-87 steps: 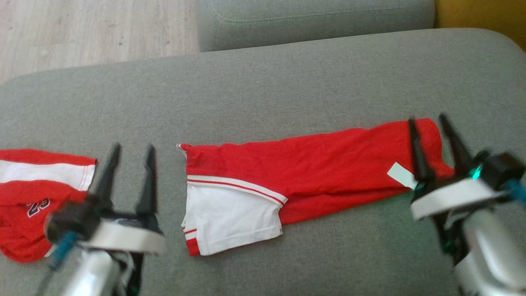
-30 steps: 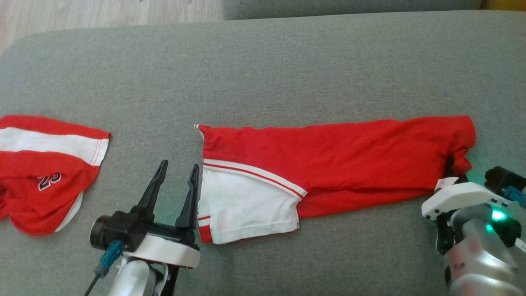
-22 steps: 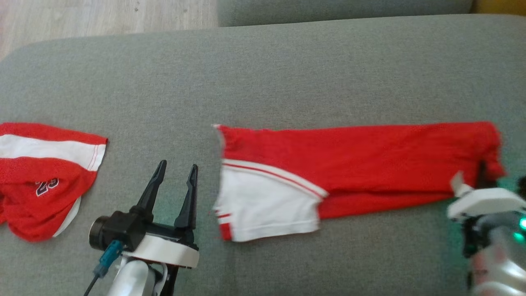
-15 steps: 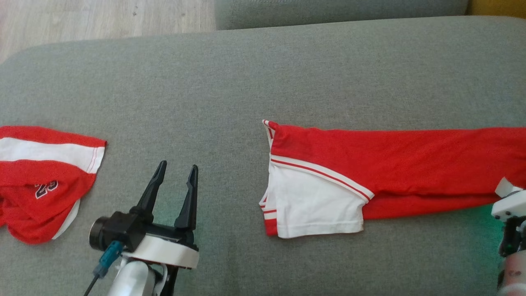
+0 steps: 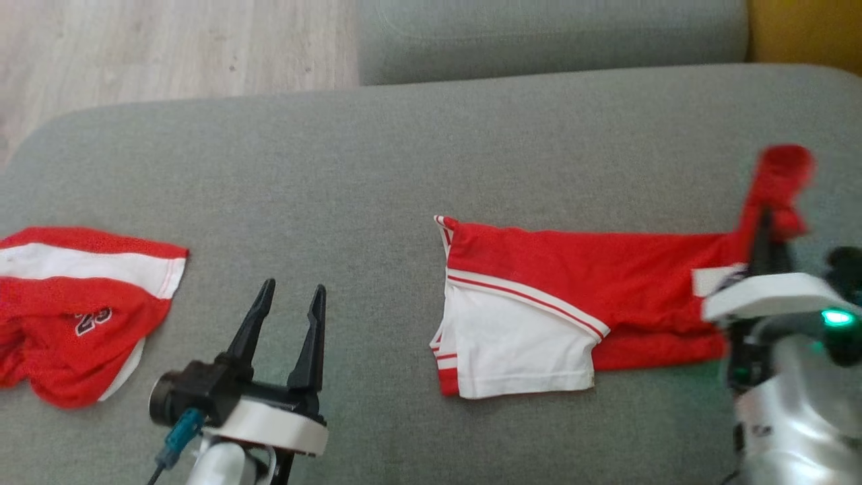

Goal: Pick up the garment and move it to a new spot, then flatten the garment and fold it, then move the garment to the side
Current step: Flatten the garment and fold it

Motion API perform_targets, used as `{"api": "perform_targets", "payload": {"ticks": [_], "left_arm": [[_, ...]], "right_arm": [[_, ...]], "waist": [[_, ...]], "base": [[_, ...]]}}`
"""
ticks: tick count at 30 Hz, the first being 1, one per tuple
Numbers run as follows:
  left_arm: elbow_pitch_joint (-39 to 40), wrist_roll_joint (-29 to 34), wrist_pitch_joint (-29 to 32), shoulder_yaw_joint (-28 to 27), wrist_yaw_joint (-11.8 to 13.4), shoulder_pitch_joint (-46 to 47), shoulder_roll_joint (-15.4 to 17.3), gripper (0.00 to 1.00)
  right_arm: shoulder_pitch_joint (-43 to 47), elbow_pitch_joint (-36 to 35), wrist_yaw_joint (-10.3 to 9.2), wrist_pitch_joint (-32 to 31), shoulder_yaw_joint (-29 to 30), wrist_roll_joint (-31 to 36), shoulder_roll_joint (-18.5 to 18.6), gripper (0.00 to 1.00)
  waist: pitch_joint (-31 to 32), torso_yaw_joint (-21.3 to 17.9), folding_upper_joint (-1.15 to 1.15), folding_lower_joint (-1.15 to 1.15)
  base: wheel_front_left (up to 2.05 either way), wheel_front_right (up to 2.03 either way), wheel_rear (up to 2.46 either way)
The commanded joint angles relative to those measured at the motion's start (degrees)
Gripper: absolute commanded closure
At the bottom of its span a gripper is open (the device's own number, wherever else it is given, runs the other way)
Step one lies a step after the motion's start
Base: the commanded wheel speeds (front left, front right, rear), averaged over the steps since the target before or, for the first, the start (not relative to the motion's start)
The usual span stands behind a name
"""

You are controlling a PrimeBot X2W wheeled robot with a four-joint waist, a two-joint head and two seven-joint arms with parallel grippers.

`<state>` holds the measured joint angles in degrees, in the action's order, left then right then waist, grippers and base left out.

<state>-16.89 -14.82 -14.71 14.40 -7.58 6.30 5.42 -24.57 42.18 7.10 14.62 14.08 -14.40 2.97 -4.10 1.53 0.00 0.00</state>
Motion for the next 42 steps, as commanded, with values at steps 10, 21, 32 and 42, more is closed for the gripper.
{"api": "perform_targets", "payload": {"ticks": [10, 21, 32, 42], "left_arm": [[0.80, -1.18, -0.29, -3.03, 0.09, -1.25, 0.77, 0.00], [0.47, -1.73, -0.29, -2.41, 0.09, -1.77, 0.18, 0.00], [0.07, -1.78, -0.29, -2.43, 0.09, -1.53, 0.31, 0.00], [-0.13, -1.97, -0.29, -2.55, 0.09, -0.89, 0.10, 0.00]], "right_arm": [[4.13, -7.54, 0.39, -0.13, -29.65, -16.96, -0.08, 1.00], [5.13, -5.21, 0.39, 0.05, -46.26, -23.58, -0.09, 1.00], [3.80, -0.29, 0.39, 0.34, -51.34, -25.11, -0.09, 0.20], [3.49, -3.74, 0.39, -1.52, -62.64, -30.95, -0.09, 0.00]], "waist": [[2.97, 1.75, 0.00, 0.00], [3.35, 4.57, 0.00, 0.00], [2.78, 5.57, 0.00, 0.00], [1.80, 5.09, 0.00, 0.00]], "base": [[0.00, 0.00, 0.00], [0.00, 0.00, 0.00], [0.00, 0.00, 0.00], [0.00, 0.00, 0.00]]}}
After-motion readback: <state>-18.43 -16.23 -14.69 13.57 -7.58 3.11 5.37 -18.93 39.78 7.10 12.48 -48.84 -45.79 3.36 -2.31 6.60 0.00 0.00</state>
